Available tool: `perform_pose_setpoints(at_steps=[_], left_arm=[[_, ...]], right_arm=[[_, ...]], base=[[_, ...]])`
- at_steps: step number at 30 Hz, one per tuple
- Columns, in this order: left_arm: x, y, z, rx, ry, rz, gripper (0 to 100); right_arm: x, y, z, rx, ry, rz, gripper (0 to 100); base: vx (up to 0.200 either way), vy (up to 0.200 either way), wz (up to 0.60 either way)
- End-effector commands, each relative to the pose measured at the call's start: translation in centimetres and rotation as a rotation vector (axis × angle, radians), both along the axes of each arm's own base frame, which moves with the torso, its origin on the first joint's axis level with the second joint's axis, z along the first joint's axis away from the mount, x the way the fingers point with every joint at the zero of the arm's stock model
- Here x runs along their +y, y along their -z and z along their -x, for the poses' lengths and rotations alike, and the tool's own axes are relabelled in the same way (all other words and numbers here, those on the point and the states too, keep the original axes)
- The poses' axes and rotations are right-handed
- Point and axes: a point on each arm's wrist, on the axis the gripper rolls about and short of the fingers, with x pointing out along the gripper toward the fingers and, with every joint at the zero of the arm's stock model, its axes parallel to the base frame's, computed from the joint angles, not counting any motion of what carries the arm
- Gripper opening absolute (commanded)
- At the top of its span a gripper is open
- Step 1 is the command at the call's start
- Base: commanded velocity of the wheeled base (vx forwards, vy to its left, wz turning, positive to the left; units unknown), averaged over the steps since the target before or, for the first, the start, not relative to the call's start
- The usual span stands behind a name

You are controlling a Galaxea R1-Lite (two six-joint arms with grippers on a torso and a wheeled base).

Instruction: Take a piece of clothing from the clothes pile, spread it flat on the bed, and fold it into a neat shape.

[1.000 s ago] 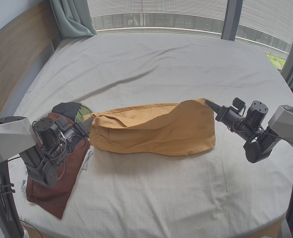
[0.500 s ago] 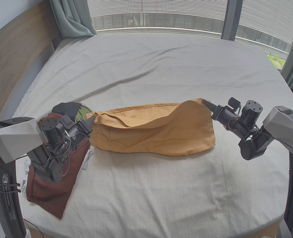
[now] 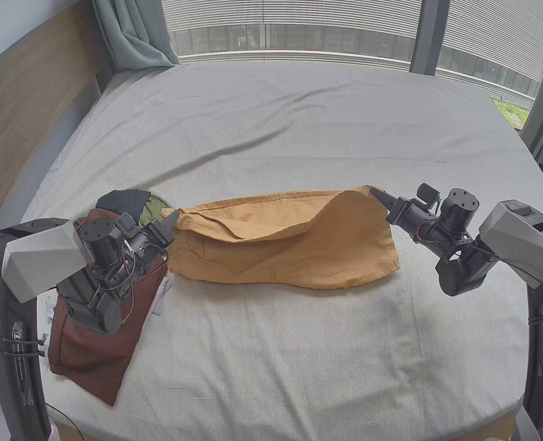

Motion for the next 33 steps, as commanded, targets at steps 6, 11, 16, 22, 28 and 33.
perform_pose_setpoints(at_steps=[6,11,16,22,28,33], left_arm=[[0.5,-0.3,-1.1,-0.025,-0.021,0.004,100],[1.0,-0.5,-1.3,-0.016,-0.066,0.005,100],[1.2,-1.0,-0.8,-0.025,-0.072,0.007,100],[1.3,-3.0,1.4,-0.043,-0.049,0.008,100],[1.4,-4.1,3.7,-0.031,0.025,-0.008,100],[1.5,-5.5,5.0,-0.049,0.067,-0.011,100]], right_arm=[[0.1,0.4,-1.3,-0.013,0.007,-0.002,100],[0.0,0.2,-1.2,-0.013,0.009,-0.002,100],[0.1,-0.1,-0.7,-0.012,0.004,0.000,100],[0.6,-0.7,1.7,0.045,-0.013,0.007,100],[0.8,-0.4,3.6,0.099,0.032,0.000,100],[0.8,1.2,6.2,0.179,0.048,-0.010,100]], base=[[0.000,0.000,0.00],[0.000,0.000,0.00],[0.000,0.000,0.00],[0.000,0.000,0.00],[0.000,0.000,0.00],[0.000,0.000,0.00]])
